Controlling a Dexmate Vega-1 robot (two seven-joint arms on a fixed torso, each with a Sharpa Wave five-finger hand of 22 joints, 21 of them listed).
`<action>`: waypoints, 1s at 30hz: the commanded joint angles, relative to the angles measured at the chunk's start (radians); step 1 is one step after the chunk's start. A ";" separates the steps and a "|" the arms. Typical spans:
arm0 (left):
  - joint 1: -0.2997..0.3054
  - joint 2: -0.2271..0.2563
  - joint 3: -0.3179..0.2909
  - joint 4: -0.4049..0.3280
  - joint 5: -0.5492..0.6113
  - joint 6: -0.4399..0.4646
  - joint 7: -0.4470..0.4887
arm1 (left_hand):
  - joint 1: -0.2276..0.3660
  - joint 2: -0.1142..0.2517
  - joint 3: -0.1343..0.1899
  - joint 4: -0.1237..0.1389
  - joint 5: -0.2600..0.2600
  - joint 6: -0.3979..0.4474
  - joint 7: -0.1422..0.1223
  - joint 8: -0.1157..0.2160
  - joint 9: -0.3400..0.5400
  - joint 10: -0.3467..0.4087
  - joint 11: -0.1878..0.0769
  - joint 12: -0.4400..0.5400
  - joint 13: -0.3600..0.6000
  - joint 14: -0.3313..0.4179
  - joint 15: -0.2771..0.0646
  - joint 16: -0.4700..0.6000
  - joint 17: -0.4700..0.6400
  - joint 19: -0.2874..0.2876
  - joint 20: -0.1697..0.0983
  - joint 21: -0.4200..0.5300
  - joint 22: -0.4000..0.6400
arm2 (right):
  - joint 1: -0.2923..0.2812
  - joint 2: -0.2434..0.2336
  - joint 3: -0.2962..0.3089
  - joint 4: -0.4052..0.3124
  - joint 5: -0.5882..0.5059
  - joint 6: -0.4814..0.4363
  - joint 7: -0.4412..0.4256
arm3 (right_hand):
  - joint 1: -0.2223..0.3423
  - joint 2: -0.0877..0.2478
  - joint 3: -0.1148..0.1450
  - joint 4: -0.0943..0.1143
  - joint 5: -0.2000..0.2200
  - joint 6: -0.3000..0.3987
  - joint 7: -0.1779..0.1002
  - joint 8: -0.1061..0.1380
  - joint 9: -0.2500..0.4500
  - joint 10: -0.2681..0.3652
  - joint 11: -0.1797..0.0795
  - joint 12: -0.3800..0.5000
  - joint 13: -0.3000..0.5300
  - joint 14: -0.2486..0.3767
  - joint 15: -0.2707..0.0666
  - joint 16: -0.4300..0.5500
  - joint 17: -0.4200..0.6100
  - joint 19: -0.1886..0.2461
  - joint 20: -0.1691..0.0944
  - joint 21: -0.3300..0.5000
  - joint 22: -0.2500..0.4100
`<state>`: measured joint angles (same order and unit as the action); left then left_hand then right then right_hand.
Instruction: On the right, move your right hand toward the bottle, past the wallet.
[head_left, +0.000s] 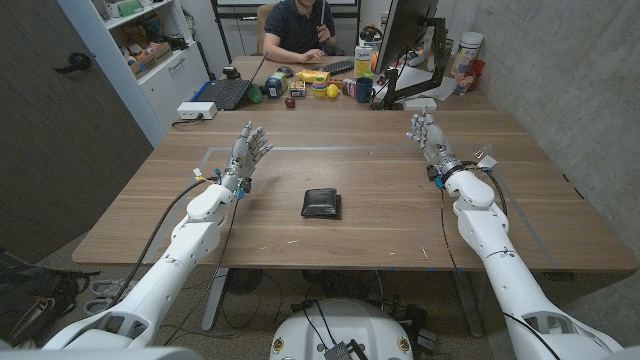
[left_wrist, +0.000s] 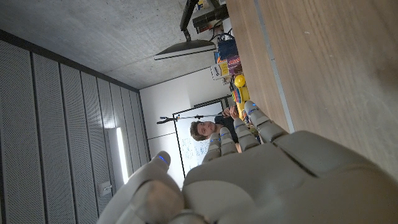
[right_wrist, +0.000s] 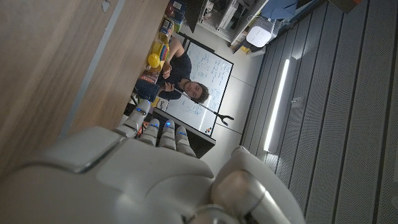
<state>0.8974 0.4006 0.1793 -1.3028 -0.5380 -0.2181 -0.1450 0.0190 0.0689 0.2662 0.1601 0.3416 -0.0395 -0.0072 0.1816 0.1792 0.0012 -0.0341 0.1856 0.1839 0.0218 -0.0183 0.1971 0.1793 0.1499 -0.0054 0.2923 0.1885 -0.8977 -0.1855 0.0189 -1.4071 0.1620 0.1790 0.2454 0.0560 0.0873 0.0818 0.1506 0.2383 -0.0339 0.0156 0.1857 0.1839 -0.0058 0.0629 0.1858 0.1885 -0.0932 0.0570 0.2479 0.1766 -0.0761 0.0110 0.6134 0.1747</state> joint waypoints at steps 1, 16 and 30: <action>0.009 -0.019 -0.026 -0.010 0.024 0.012 -0.016 | 0.001 0.029 0.000 0.000 0.004 -0.007 -0.002 0.004 0.002 0.002 -0.007 0.007 0.004 0.001 -0.010 0.007 0.001 0.005 0.000 -0.002 0.002 | 0.018 -0.012 0.044 -0.044 -0.116 0.063 -0.014 | 0.004 0.030 0.002 -0.004 0.003 -0.003 -0.003 0.005 0.004 -0.002 -0.002 0.002 0.002 -0.002 0.004 -0.003 0.003 -0.005 0.007 -0.003 0.004; 0.009 -0.030 -0.035 -0.009 0.034 0.018 -0.025 | 0.002 0.029 -0.002 0.000 0.006 -0.006 -0.003 0.004 0.002 0.001 -0.009 0.006 0.004 0.000 -0.010 0.007 0.001 0.006 0.000 -0.005 0.002 | -0.011 -0.143 0.013 -0.190 -0.411 0.081 -0.265 | 0.041 0.017 0.010 -0.030 0.001 0.011 -0.033 0.008 0.003 -0.014 -0.023 -0.001 0.001 -0.014 0.005 -0.016 0.000 -0.034 0.027 -0.031 0.003; 0.000 -0.034 -0.035 -0.004 0.041 0.023 -0.030 | 0.002 0.029 -0.005 0.000 0.007 -0.006 -0.002 0.004 0.002 0.002 -0.008 0.007 0.004 0.001 -0.010 0.007 0.001 0.007 0.000 -0.007 0.002 | -0.046 -0.250 -0.041 -0.315 -0.718 -0.077 -0.511 | 0.113 0.000 0.024 -0.077 -0.005 0.032 -0.096 0.013 0.002 -0.036 -0.047 -0.002 0.001 -0.035 0.026 -0.032 0.001 -0.080 0.095 -0.078 0.003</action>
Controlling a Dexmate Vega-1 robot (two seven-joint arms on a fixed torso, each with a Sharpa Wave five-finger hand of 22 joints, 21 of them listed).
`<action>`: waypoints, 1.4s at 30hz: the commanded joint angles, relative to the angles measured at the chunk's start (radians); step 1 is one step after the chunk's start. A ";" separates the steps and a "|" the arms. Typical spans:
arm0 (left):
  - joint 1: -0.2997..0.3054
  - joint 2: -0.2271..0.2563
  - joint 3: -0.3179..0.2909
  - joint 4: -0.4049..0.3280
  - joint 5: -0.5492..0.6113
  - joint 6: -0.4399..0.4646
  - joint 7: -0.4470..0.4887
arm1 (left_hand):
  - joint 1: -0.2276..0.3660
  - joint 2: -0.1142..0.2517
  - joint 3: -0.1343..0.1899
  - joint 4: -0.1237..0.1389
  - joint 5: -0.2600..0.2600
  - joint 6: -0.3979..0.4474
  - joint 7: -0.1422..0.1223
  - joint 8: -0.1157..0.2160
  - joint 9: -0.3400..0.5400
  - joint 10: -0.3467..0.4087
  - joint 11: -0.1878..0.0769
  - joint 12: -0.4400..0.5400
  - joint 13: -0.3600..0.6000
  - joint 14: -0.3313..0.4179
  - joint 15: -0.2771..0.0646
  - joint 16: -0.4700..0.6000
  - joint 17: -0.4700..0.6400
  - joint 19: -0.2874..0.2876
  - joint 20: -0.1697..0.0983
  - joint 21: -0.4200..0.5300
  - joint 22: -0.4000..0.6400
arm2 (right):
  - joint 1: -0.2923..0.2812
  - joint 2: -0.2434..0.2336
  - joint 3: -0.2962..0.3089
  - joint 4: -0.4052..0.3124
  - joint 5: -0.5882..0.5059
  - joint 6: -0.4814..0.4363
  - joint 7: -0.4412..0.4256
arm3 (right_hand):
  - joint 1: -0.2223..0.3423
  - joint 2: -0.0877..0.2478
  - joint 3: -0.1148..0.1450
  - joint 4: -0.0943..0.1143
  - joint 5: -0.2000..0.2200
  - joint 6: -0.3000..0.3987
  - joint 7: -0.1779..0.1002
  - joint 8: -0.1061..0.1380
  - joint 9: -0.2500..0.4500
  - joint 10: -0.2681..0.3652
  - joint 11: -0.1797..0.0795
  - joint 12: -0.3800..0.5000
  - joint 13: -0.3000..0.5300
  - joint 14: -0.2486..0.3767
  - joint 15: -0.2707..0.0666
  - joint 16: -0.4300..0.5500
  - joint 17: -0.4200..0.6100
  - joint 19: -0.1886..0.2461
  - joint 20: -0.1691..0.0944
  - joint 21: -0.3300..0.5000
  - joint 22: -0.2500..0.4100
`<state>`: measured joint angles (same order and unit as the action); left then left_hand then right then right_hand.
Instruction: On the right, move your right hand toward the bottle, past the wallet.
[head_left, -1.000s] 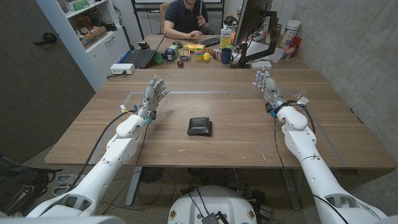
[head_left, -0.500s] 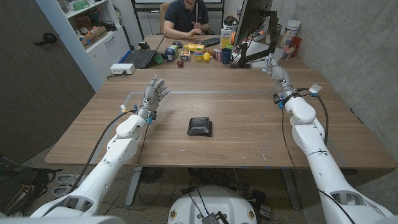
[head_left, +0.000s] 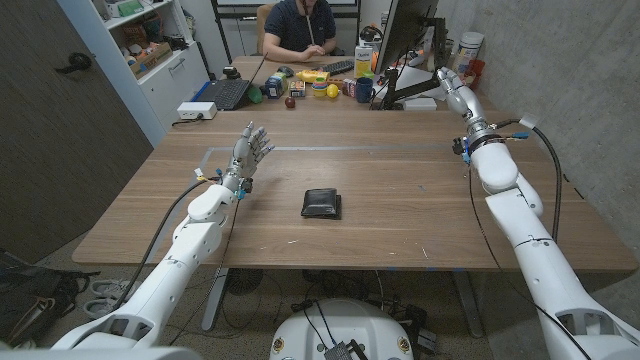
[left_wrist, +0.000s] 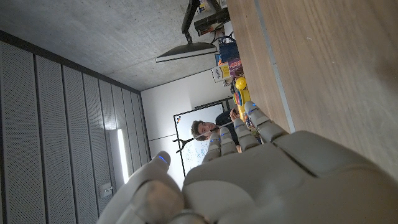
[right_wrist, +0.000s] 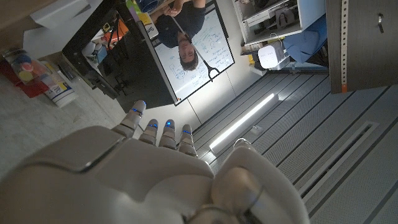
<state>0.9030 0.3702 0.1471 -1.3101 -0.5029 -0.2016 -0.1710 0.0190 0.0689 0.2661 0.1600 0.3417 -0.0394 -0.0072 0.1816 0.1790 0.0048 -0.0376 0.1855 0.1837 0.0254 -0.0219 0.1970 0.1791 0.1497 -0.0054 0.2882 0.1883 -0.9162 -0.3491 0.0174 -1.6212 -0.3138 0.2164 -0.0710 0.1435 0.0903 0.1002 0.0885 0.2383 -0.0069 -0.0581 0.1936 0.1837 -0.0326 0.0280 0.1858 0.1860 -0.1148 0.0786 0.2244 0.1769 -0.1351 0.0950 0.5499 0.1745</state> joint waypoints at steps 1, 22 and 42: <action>-0.005 -0.004 -0.003 0.003 0.007 0.007 -0.003 | 0.002 0.029 -0.005 0.000 0.007 -0.006 -0.002 0.004 0.002 -0.001 -0.005 0.007 0.005 -0.003 -0.007 0.007 0.001 0.008 0.000 -0.003 0.002 | -0.029 -0.094 -0.046 -0.109 -0.273 -0.136 -0.212 | 0.029 -0.003 0.007 -0.017 -0.005 0.005 -0.025 0.005 0.002 -0.011 -0.014 -0.002 0.003 -0.015 0.003 -0.009 0.001 -0.027 0.014 -0.019 0.003; -0.017 -0.009 -0.002 0.015 0.013 0.007 -0.004 | 0.001 0.029 -0.009 0.001 0.009 -0.007 0.000 0.004 0.002 -0.001 -0.005 0.007 0.005 -0.003 -0.006 0.007 0.001 0.009 0.001 -0.008 0.003 | 0.014 -0.167 -0.246 -0.103 -0.786 -0.661 -0.386 | 0.073 -0.066 -0.053 -0.056 -0.014 -0.267 -0.140 -0.015 0.015 -0.392 -0.023 -0.014 0.012 -0.345 0.086 -0.032 0.014 -0.317 0.121 -0.229 0.015; -0.018 -0.009 -0.004 0.012 0.014 0.005 -0.003 | 0.001 0.033 -0.012 0.002 0.011 -0.007 -0.001 0.004 0.002 0.000 -0.006 0.007 0.005 -0.001 -0.006 0.008 0.001 0.010 0.003 -0.012 0.003 | 0.142 -0.084 -0.307 -0.001 -0.778 -1.056 0.057 | 0.184 -0.028 -0.428 0.001 0.179 -0.696 -0.160 -0.014 0.019 -0.712 0.120 -0.035 -0.001 -0.593 0.140 -0.052 0.013 -0.545 0.126 -0.364 0.011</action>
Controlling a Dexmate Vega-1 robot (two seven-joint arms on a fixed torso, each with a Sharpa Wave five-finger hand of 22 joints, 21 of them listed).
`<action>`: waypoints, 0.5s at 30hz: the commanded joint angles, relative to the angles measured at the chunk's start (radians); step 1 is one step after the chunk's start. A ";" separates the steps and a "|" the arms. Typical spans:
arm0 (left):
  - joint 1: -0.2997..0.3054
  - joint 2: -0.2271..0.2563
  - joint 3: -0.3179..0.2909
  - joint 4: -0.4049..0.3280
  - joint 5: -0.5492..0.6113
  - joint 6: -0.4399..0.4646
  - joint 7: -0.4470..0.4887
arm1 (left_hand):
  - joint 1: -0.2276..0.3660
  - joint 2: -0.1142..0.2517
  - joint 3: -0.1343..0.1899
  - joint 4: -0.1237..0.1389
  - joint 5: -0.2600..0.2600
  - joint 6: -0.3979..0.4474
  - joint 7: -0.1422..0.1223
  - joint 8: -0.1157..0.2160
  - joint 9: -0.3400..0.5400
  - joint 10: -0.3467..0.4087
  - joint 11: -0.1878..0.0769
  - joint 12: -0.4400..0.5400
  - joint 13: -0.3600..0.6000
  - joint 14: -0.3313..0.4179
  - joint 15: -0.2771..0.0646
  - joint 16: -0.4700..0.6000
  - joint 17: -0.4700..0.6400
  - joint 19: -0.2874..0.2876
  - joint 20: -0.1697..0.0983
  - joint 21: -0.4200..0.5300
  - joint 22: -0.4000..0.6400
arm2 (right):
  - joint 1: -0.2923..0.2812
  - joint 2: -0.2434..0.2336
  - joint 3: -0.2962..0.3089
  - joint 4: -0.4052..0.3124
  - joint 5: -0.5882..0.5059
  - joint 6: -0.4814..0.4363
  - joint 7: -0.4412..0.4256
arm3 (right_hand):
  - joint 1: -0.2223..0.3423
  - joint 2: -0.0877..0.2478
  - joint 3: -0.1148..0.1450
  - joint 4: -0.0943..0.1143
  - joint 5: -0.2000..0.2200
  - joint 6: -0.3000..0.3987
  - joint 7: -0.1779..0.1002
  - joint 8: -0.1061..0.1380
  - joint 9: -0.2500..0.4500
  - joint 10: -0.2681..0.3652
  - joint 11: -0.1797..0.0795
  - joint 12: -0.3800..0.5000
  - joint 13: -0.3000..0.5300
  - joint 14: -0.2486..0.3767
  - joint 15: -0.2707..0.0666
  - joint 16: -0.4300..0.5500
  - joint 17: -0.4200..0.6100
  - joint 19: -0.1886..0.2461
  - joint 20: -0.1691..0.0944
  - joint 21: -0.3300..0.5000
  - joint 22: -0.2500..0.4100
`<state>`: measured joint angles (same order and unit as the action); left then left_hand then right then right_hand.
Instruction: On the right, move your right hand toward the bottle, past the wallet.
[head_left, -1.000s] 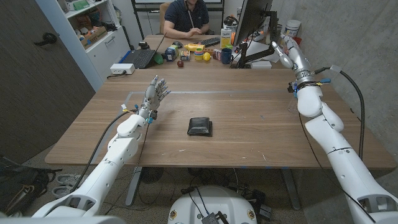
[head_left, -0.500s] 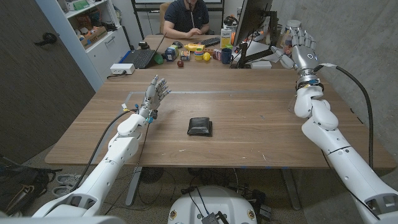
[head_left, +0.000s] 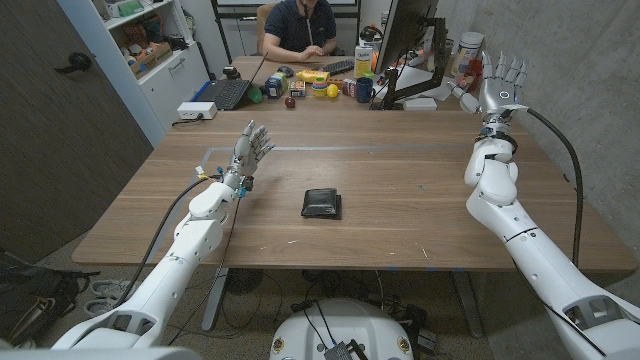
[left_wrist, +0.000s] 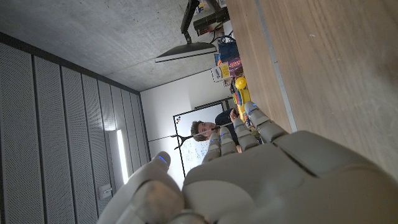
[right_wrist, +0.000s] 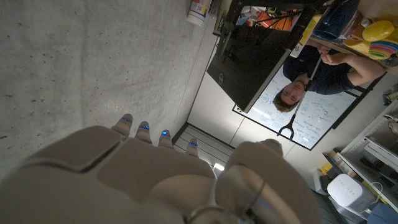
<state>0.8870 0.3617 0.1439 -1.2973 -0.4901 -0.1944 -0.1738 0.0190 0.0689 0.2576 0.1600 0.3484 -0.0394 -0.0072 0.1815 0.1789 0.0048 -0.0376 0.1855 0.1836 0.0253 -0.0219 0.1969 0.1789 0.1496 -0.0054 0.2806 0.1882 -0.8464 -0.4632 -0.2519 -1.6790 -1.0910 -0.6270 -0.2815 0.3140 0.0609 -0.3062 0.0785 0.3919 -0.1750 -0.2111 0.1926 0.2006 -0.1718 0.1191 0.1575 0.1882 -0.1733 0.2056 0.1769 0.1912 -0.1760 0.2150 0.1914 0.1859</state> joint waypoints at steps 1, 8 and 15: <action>-0.002 0.000 -0.001 -0.002 0.002 -0.001 0.000 | 0.001 0.034 -0.004 0.002 0.004 -0.009 -0.001 0.003 0.002 -0.001 -0.006 0.007 0.005 -0.001 -0.006 0.007 0.002 0.010 0.003 -0.004 0.003 | 0.078 0.032 -0.040 0.064 0.000 -0.226 0.286 | 0.011 0.001 -0.022 0.013 0.025 -0.529 -0.007 -0.014 0.002 -0.573 0.030 -0.007 -0.004 -0.534 0.013 -0.005 -0.001 -0.503 0.007 -0.005 0.000; 0.000 0.002 0.000 -0.008 0.003 0.004 0.003 | 0.001 0.037 -0.004 0.003 0.005 -0.009 -0.002 0.004 0.002 -0.001 -0.007 0.007 0.005 -0.001 -0.006 0.007 0.002 0.011 0.003 -0.006 0.003 | 0.082 0.029 -0.031 0.093 0.045 -0.245 0.332 | -0.005 -0.005 -0.023 0.023 0.029 -0.521 -0.009 -0.011 -0.001 -0.572 0.027 -0.008 -0.005 -0.531 0.014 -0.003 -0.003 -0.497 0.007 -0.003 0.000; 0.004 0.005 0.000 -0.019 0.005 0.009 0.005 | 0.002 0.039 -0.004 0.003 0.006 -0.009 -0.001 0.004 0.002 -0.001 -0.007 0.007 0.005 -0.001 -0.007 0.007 0.002 0.010 0.002 -0.007 0.004 | 0.071 0.022 -0.039 0.082 0.057 -0.255 0.342 | 0.024 0.012 -0.016 0.014 0.017 -0.495 -0.009 0.001 -0.002 -0.571 0.018 -0.006 -0.002 -0.512 0.015 0.008 -0.001 -0.437 0.008 0.009 0.004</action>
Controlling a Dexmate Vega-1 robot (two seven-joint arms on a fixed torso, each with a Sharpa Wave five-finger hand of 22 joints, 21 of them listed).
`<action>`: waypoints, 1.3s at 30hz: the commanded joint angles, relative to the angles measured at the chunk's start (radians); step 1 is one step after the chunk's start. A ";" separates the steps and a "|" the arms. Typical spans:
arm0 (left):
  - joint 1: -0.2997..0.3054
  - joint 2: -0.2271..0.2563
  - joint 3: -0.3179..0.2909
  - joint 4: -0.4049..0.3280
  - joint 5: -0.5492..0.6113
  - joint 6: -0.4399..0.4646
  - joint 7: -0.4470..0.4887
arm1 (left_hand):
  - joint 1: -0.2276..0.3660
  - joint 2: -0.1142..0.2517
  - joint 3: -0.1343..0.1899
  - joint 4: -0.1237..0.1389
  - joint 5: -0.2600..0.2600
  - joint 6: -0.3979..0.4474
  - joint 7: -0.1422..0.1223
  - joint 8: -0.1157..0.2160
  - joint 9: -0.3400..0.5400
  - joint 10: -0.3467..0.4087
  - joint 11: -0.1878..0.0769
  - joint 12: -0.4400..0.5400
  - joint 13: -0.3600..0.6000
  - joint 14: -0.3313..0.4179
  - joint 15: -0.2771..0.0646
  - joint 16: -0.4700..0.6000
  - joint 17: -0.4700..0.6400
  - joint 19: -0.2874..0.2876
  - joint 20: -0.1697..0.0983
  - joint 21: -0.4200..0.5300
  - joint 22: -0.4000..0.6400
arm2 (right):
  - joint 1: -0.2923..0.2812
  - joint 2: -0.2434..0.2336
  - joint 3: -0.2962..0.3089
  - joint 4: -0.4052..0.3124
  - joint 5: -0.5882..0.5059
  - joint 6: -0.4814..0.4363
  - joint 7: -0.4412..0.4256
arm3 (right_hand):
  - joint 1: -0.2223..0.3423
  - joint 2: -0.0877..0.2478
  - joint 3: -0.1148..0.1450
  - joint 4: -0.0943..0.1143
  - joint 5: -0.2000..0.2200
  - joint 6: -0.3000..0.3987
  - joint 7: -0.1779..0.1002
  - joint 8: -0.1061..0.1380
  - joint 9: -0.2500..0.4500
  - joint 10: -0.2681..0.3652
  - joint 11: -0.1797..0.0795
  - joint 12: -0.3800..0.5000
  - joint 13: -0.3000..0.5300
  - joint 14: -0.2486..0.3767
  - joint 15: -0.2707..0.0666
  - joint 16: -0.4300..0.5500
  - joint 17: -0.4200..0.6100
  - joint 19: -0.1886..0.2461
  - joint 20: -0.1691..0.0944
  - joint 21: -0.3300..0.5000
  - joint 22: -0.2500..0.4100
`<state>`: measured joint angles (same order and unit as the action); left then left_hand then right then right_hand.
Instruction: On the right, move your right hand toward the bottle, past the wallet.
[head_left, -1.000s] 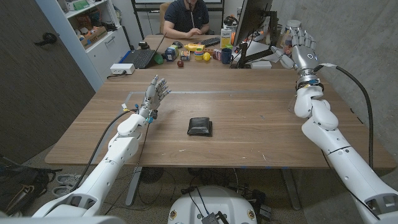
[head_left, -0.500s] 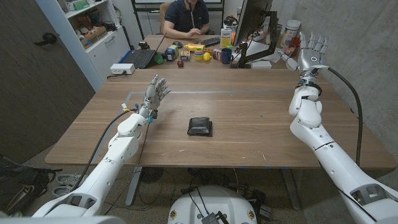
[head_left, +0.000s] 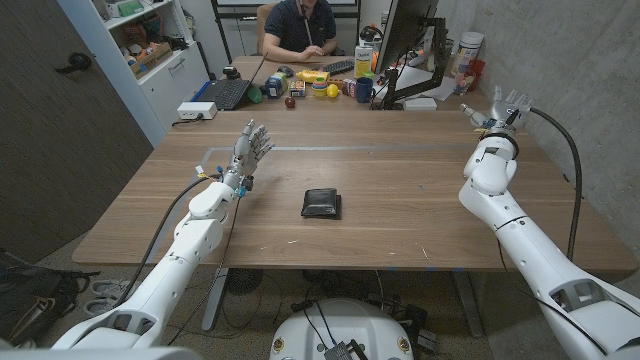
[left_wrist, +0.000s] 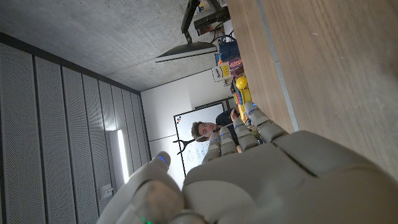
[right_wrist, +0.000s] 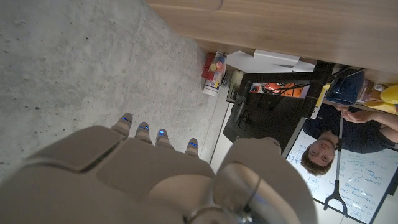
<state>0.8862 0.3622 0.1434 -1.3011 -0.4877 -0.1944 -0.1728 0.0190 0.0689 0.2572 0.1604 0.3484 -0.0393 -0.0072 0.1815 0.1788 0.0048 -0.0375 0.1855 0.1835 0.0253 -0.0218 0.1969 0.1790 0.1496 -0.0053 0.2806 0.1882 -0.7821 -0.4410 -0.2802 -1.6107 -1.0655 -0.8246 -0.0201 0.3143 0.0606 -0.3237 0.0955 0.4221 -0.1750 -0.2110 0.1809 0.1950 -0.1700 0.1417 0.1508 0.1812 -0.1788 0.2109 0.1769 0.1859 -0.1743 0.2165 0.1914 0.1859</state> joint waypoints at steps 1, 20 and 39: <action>0.006 0.005 0.000 -0.017 0.002 0.010 0.004 | 0.002 0.039 -0.004 0.003 0.006 -0.009 -0.002 0.004 0.002 -0.001 -0.007 0.007 0.005 -0.002 -0.007 0.007 0.002 0.011 0.002 -0.008 0.004 | 0.005 -0.001 -0.011 0.008 0.035 -0.058 0.086 | 0.050 0.031 0.006 -0.006 -0.046 -0.459 -0.010 0.022 0.007 -0.572 -0.008 0.003 0.012 -0.480 0.009 0.019 0.007 -0.373 0.005 0.018 0.006; 0.024 0.008 -0.004 -0.042 0.001 0.013 0.013 | 0.002 0.041 -0.006 0.003 0.007 -0.010 -0.005 0.003 0.002 -0.001 -0.009 0.007 0.005 -0.001 -0.007 0.007 0.002 0.013 0.002 -0.011 0.004 | -0.015 -0.016 -0.001 -0.061 0.078 -0.063 0.134 | 0.305 0.051 0.078 -0.124 -0.093 0.194 -0.009 0.082 -0.003 0.175 -0.206 0.106 0.010 0.246 -0.101 0.108 -0.009 0.496 0.002 0.204 0.021; 0.039 0.009 -0.010 -0.061 0.000 0.005 0.018 | 0.002 0.039 -0.011 0.002 0.009 -0.015 -0.015 0.002 0.003 -0.004 -0.012 0.006 0.005 -0.002 -0.008 0.007 0.002 0.014 0.002 -0.016 0.004 | -0.009 -0.041 -0.007 -0.085 0.094 -0.094 0.213 | 0.367 0.061 0.118 -0.152 -0.169 0.600 0.012 0.122 0.000 0.417 -0.174 0.115 0.026 0.458 -0.226 0.076 -0.003 0.752 -0.003 0.281 0.031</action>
<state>0.9173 0.3694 0.1368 -1.3518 -0.4865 -0.1828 -0.1576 0.0190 0.0689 0.2504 0.1610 0.3484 -0.0504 -0.0181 0.1809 0.1788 0.0008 -0.0414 0.1855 0.1835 0.0253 -0.0218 0.1969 0.1790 0.1550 0.0001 0.2660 0.1881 -0.8008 -0.4608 -0.2701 -1.6839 -0.9670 -0.8931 0.1342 0.6593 0.1166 -0.2187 -0.0541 0.2604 0.4186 -0.1963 0.3125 0.1905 0.2257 -0.0419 0.2594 0.2011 0.2451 -0.0261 0.2513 0.1788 0.5473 0.2138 0.4565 0.2103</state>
